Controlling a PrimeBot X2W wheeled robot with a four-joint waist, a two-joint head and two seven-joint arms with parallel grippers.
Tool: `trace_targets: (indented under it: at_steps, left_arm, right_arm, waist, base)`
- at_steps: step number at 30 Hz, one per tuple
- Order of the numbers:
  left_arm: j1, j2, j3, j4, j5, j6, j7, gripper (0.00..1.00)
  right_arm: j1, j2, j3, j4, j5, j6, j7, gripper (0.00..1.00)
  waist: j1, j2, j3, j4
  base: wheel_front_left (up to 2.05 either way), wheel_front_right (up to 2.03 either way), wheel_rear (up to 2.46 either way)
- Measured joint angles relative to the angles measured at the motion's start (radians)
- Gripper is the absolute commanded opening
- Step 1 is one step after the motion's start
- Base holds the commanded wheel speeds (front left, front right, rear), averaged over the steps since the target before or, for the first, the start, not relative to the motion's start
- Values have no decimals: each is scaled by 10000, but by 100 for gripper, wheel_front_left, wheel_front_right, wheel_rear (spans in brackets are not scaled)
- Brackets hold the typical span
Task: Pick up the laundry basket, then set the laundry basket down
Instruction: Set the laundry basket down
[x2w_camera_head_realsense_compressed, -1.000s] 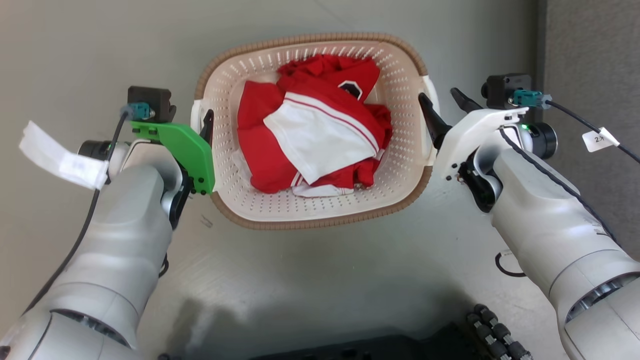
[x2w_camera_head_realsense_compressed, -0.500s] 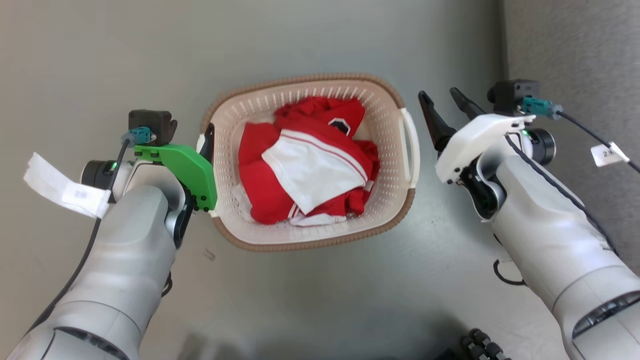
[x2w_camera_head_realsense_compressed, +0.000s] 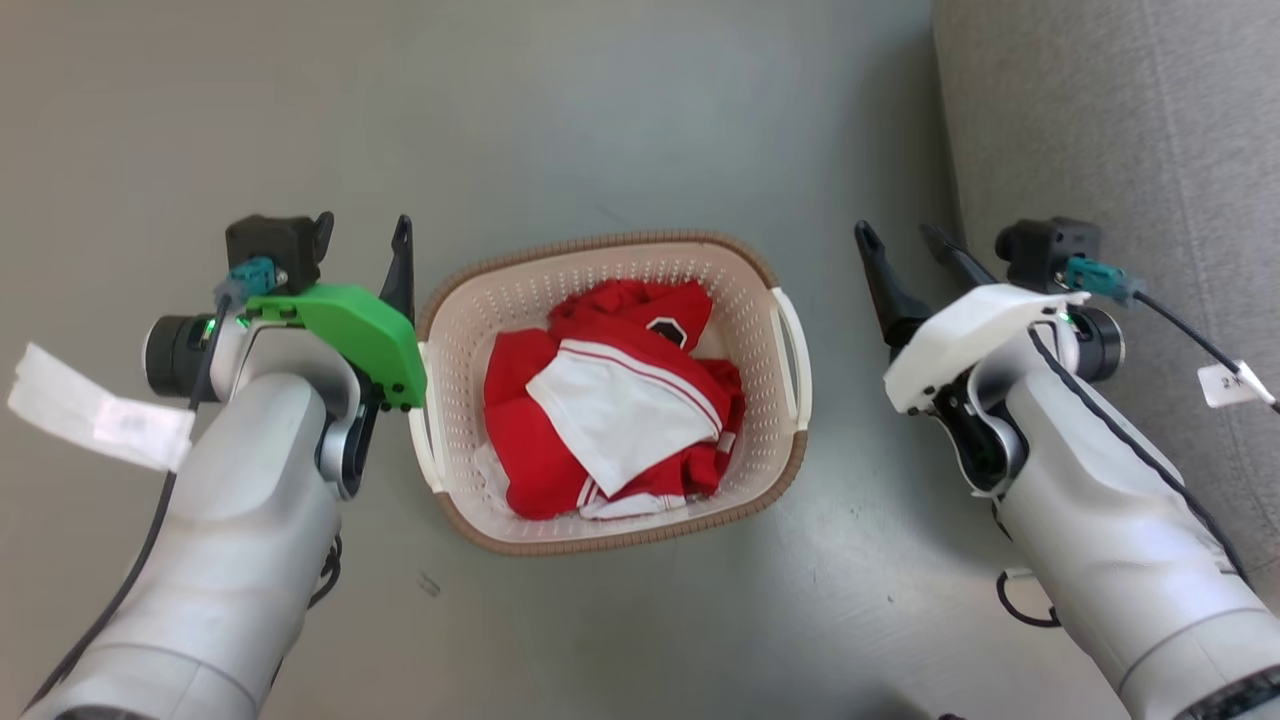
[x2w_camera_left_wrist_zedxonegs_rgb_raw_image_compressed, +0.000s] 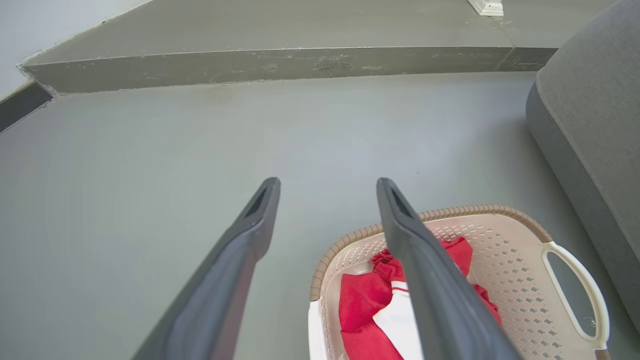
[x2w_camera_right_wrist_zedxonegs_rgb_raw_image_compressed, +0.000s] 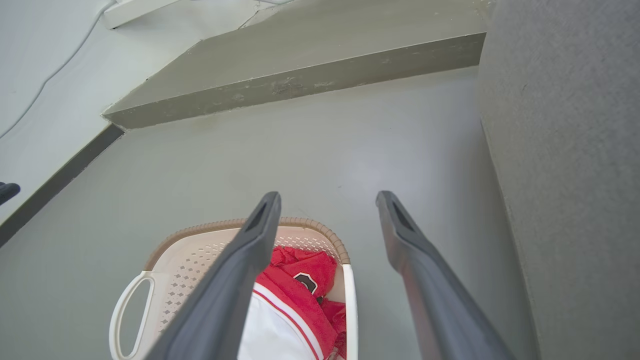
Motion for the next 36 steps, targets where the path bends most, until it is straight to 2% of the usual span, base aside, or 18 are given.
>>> trace_targets:
  at_steps: [13,20,36]
  left_arm:
    - [2086,527,838,-2397,913,692,0,100]
    - [3630,581,1292,-3718,1356,861,0,100]
    - [5901,752,1889,-6084,2184,1053,0,100]
  right_arm:
    - [1482,-167,-798,-1848,-1076,-508,0,100]
    - [2603,-207,-1333,-2763,-1507,-853,0,100]
    - [4270,-514,-1634,-4140,-2489,-1306,0,100]
  waist:
    - [-1,0,-1517,-123]
    - [-1,0,-2541,-228]
    - [-1,0,-4192,-261]
  base:
    - [0,0,0]
    - [0,0,0]
    - [0,0,0]
